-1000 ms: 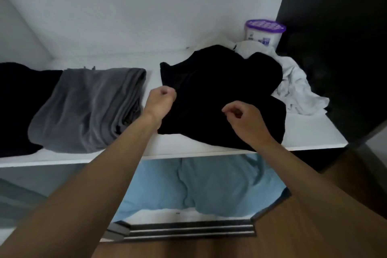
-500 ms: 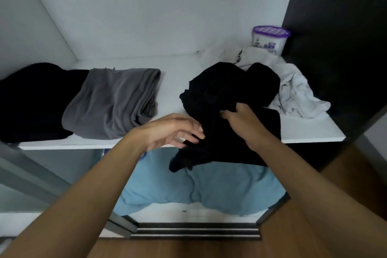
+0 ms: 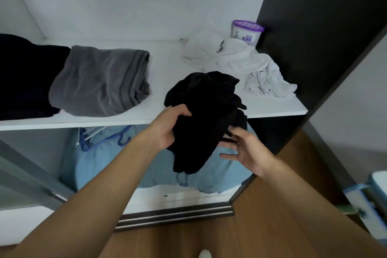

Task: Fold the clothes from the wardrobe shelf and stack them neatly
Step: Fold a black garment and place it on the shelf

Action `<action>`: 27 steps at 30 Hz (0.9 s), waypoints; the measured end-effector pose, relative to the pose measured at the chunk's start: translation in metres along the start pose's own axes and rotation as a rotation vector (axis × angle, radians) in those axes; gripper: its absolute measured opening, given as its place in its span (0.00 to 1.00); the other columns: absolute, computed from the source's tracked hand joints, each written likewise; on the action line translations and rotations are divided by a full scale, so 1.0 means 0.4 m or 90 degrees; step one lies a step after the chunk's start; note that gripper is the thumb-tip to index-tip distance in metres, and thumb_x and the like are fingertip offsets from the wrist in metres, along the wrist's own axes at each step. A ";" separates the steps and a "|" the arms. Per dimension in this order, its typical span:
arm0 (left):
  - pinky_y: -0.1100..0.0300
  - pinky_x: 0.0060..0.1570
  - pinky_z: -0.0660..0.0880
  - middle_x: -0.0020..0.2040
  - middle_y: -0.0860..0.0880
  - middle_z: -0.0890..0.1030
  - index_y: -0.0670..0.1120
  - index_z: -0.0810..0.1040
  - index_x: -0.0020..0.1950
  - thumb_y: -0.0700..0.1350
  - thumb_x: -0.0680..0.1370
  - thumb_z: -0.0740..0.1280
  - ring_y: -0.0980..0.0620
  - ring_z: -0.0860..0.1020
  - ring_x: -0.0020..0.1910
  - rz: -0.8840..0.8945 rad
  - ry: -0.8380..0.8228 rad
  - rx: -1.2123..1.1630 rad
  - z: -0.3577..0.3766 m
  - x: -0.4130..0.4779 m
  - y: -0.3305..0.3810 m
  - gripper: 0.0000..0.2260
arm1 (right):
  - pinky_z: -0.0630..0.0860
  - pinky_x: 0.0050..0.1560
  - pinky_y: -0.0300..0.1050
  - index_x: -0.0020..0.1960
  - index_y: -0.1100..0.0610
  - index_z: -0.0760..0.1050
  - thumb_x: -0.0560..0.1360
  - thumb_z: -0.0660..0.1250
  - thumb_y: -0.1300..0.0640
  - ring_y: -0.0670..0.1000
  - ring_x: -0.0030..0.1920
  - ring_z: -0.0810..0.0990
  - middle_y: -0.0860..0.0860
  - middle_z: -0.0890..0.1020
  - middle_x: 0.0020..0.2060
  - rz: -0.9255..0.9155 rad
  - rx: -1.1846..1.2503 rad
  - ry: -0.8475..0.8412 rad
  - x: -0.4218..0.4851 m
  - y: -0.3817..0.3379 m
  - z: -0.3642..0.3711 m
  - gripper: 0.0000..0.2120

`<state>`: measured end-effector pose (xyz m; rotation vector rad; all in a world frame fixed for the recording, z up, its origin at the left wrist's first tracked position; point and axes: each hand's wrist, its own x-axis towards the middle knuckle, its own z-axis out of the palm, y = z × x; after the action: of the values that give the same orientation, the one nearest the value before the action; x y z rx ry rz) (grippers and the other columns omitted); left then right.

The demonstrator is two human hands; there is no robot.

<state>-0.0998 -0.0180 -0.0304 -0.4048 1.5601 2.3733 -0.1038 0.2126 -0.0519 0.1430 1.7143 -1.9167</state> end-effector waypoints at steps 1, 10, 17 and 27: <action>0.56 0.37 0.80 0.44 0.44 0.84 0.41 0.81 0.56 0.39 0.68 0.69 0.47 0.85 0.41 -0.002 -0.001 0.015 -0.008 -0.020 -0.014 0.17 | 0.75 0.64 0.62 0.62 0.59 0.75 0.79 0.63 0.44 0.56 0.59 0.80 0.54 0.82 0.54 0.048 0.118 -0.008 -0.005 0.006 -0.004 0.21; 0.51 0.61 0.77 0.55 0.45 0.85 0.48 0.79 0.62 0.46 0.64 0.77 0.46 0.82 0.57 -0.076 -0.104 0.325 -0.154 -0.210 -0.225 0.26 | 0.83 0.45 0.46 0.63 0.55 0.78 0.76 0.67 0.62 0.55 0.52 0.85 0.56 0.85 0.54 0.008 0.042 0.092 -0.055 0.134 0.186 0.15; 0.47 0.58 0.75 0.67 0.49 0.78 0.54 0.65 0.75 0.55 0.74 0.72 0.45 0.80 0.62 -0.086 -0.071 -0.065 -0.284 -0.282 -0.356 0.32 | 0.80 0.40 0.37 0.50 0.59 0.82 0.74 0.68 0.69 0.52 0.44 0.86 0.54 0.87 0.42 -0.143 -0.118 0.059 -0.162 0.241 0.156 0.09; 0.53 0.73 0.63 0.71 0.53 0.72 0.56 0.69 0.70 0.46 0.73 0.76 0.56 0.67 0.71 0.078 0.070 0.322 -0.148 -0.302 -0.389 0.28 | 0.82 0.48 0.45 0.51 0.49 0.84 0.66 0.72 0.61 0.54 0.53 0.85 0.53 0.86 0.51 -0.148 -0.024 0.030 -0.278 0.226 0.059 0.16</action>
<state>0.0748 -0.0218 -0.1392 -0.3363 2.2057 1.9572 0.0383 0.2249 -0.0792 -0.0272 1.8663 -2.0581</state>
